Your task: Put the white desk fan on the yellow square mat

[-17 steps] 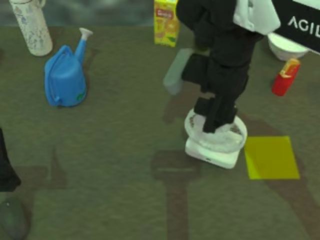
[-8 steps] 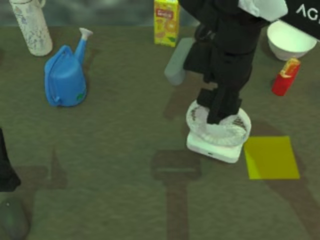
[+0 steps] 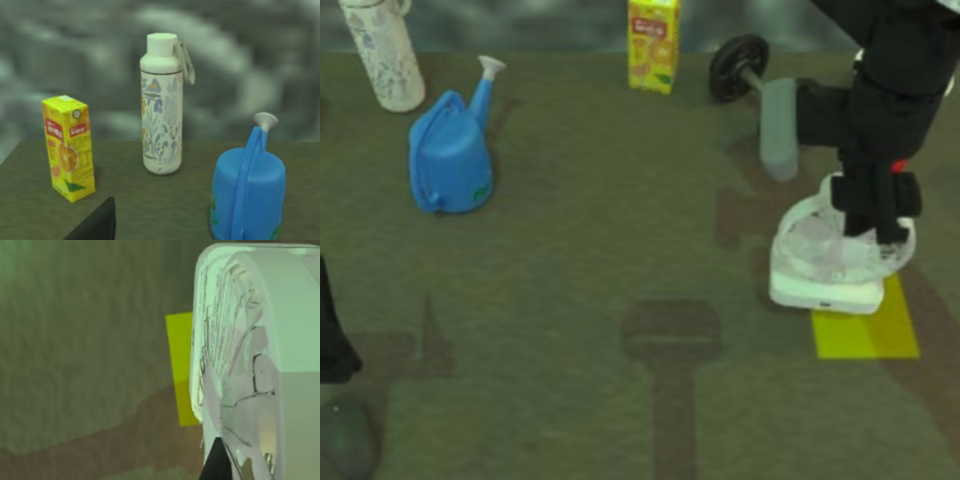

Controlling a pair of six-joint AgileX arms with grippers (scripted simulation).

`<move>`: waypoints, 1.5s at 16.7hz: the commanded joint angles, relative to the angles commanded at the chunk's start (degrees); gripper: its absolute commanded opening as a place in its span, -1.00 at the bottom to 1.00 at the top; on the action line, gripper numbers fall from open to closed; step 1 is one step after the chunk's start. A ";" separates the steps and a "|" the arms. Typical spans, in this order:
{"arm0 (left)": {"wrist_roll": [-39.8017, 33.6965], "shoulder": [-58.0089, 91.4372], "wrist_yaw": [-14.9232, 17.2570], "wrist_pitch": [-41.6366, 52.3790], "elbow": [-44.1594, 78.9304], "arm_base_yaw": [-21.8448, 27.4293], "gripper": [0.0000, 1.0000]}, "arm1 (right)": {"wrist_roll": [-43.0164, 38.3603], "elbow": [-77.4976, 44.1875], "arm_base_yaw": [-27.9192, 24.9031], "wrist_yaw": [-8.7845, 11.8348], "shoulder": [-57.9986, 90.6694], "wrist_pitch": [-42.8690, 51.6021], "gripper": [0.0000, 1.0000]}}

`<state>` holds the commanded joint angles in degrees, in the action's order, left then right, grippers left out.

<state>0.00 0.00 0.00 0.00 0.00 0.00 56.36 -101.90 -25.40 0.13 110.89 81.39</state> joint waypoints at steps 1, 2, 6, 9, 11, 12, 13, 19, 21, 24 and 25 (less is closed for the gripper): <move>0.00 0.00 0.00 0.00 0.00 0.00 1.00 | 3.68 1.75 1.44 0.03 -1.51 -0.27 -1.00; 0.00 0.00 0.00 0.00 0.00 0.00 1.00 | 7.05 3.42 2.82 0.06 -2.97 -0.55 -1.00; 0.00 0.00 0.00 0.00 0.00 0.00 1.00 | 15.21 7.90 6.54 0.17 -7.06 -1.37 -1.00; 0.00 0.00 0.00 0.00 0.00 0.00 1.00 | 15.75 8.25 6.85 0.18 -7.41 -1.46 -1.00; 0.00 0.00 0.00 0.00 0.00 0.00 1.00 | 15.58 8.07 6.56 0.17 -7.17 -1.37 -1.00; 0.00 0.00 0.00 0.00 0.00 0.00 1.00 | 15.59 8.28 6.56 0.17 -7.16 -1.58 -1.00; 0.00 0.00 0.00 0.00 0.00 0.00 1.00 | 15.59 9.04 6.60 0.16 -7.15 -2.38 -1.00; 0.00 0.00 0.00 0.00 0.00 0.00 1.00 | 15.84 15.32 6.94 0.17 -6.75 -9.19 -1.00; 0.00 0.00 0.00 0.00 0.00 0.00 1.00 | 15.84 15.32 6.94 0.17 -6.75 -9.19 -1.00; 0.00 0.00 0.00 0.00 0.00 0.00 1.00 | 15.84 15.32 6.94 0.17 -6.75 -9.19 -0.70; 0.00 0.00 0.00 0.00 0.00 0.00 1.00 | 15.84 15.32 6.94 0.17 -6.75 -9.19 -0.55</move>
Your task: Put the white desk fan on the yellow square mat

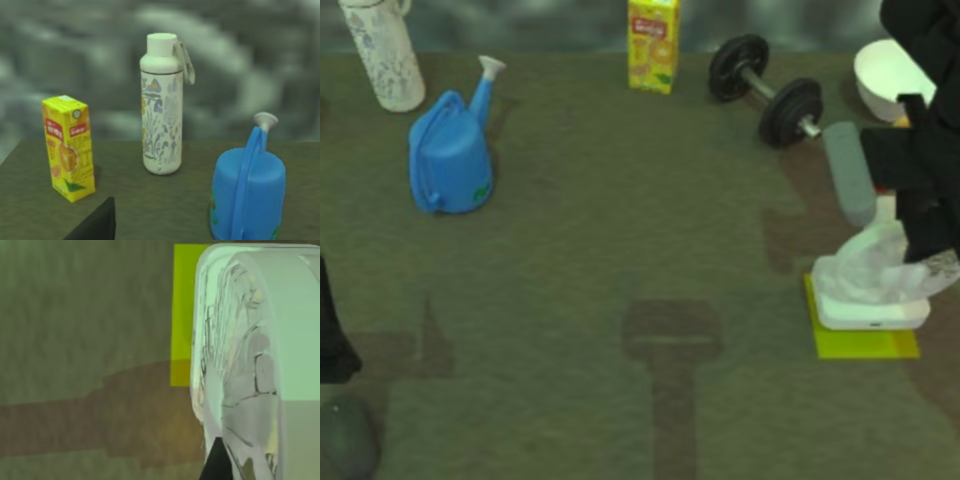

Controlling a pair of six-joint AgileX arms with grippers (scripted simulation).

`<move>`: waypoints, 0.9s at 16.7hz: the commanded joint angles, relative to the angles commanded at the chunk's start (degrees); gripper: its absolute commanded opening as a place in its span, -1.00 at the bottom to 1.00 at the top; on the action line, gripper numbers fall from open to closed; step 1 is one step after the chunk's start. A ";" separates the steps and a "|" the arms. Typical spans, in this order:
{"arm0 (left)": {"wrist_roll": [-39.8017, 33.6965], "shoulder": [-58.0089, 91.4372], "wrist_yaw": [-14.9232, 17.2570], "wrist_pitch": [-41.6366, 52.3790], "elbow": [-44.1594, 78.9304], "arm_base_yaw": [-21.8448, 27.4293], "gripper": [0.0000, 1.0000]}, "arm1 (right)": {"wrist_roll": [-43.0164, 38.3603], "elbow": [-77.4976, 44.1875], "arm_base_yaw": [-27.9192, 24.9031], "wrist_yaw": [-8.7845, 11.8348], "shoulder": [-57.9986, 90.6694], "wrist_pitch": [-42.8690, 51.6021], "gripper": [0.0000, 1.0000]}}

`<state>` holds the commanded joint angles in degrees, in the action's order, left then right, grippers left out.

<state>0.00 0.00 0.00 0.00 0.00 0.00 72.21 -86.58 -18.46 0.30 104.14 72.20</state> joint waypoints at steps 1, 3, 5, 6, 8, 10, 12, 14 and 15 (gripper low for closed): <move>0.00 0.00 0.00 0.00 0.00 0.00 1.00 | 0.00 0.00 0.00 0.00 0.00 0.00 -0.40; 0.00 0.00 0.00 0.00 0.00 0.00 1.00 | 0.00 0.00 0.00 0.00 0.00 0.00 -0.10; 0.00 0.00 0.00 0.00 0.00 0.00 1.00 | 0.00 0.00 0.00 0.00 0.00 0.00 0.21; 0.00 0.00 0.00 0.00 0.00 0.00 1.00 | 0.00 0.00 0.00 0.00 0.00 0.00 0.36; 0.00 0.00 0.00 0.00 0.00 0.00 1.00 | 0.00 0.00 0.00 0.00 0.00 0.00 0.66; 0.00 0.00 0.00 0.00 0.00 0.00 1.00 | 0.00 0.00 0.00 0.00 0.00 0.00 0.96; 0.00 0.00 0.00 0.00 0.00 0.00 1.00 | 0.00 0.00 0.00 0.00 0.00 0.00 1.00; 0.00 0.00 0.00 0.00 0.00 0.00 1.00 | 0.00 0.00 0.00 0.00 0.00 0.00 1.00; 0.00 0.00 0.00 0.00 0.00 0.00 1.00 | 0.00 0.00 0.00 0.00 0.00 0.00 1.00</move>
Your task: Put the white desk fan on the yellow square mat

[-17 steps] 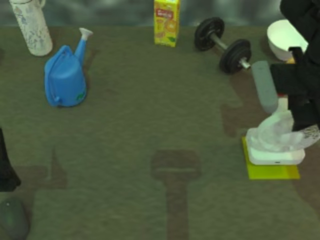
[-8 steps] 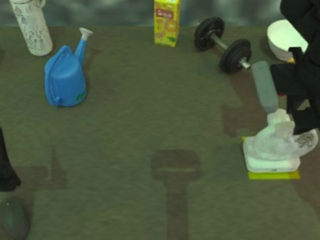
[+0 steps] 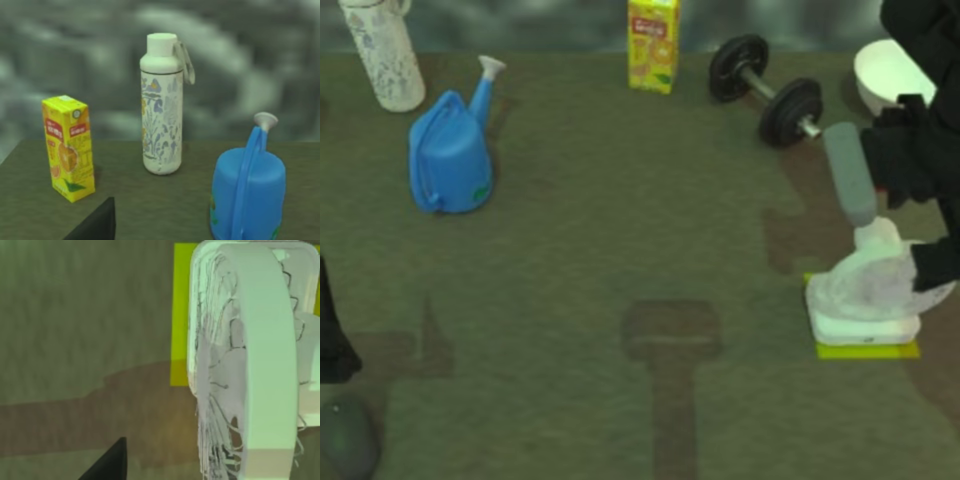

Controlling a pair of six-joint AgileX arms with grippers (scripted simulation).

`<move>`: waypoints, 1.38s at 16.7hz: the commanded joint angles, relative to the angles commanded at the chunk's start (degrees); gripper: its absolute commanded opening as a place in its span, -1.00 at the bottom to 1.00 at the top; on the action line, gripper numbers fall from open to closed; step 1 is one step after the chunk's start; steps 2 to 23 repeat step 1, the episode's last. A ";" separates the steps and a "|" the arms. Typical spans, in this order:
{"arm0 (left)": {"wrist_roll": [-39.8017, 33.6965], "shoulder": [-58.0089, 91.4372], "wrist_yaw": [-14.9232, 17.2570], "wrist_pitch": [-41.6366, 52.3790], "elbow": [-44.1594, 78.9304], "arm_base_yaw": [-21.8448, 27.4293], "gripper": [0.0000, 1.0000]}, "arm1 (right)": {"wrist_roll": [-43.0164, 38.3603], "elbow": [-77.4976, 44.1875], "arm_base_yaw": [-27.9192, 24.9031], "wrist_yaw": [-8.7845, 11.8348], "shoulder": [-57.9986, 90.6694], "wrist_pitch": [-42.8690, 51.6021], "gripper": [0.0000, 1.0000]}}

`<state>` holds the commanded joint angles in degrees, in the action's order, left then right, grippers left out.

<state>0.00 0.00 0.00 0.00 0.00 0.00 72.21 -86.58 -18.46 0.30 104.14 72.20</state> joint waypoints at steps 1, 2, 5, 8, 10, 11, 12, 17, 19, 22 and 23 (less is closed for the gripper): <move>0.00 0.00 0.00 0.00 0.00 0.00 1.00 | 0.00 0.00 0.00 0.00 0.00 0.00 1.00; 0.00 0.00 0.00 0.00 0.00 0.00 1.00 | 0.00 0.00 0.00 0.00 0.00 0.00 1.00; 0.00 0.00 0.00 0.00 0.00 0.00 1.00 | 0.00 0.00 0.00 0.00 0.00 0.00 1.00; 0.00 0.00 0.00 0.00 0.00 0.00 1.00 | 0.00 0.00 0.00 0.00 0.00 0.00 1.00; 0.00 0.00 0.00 0.00 0.00 0.00 1.00 | 0.00 0.00 0.00 0.00 0.00 0.00 1.00; 0.00 0.00 0.00 0.00 0.00 0.00 1.00 | 0.00 0.00 0.00 0.00 0.00 0.00 1.00; 0.00 0.00 0.00 0.00 0.00 0.00 1.00 | 0.00 0.00 0.00 0.00 0.00 0.00 1.00; 0.00 0.00 0.00 0.00 0.00 0.00 1.00 | 0.00 0.00 0.00 0.00 0.00 0.00 1.00; 0.00 0.00 0.00 0.00 0.00 0.00 1.00 | 0.00 0.00 0.00 0.00 0.00 0.00 1.00; 0.00 0.00 0.00 0.00 0.00 0.00 1.00 | 0.00 0.00 0.00 0.00 0.00 0.00 1.00; 0.00 0.00 0.00 0.00 0.00 0.00 1.00 | 0.00 0.00 0.00 0.00 0.00 0.00 1.00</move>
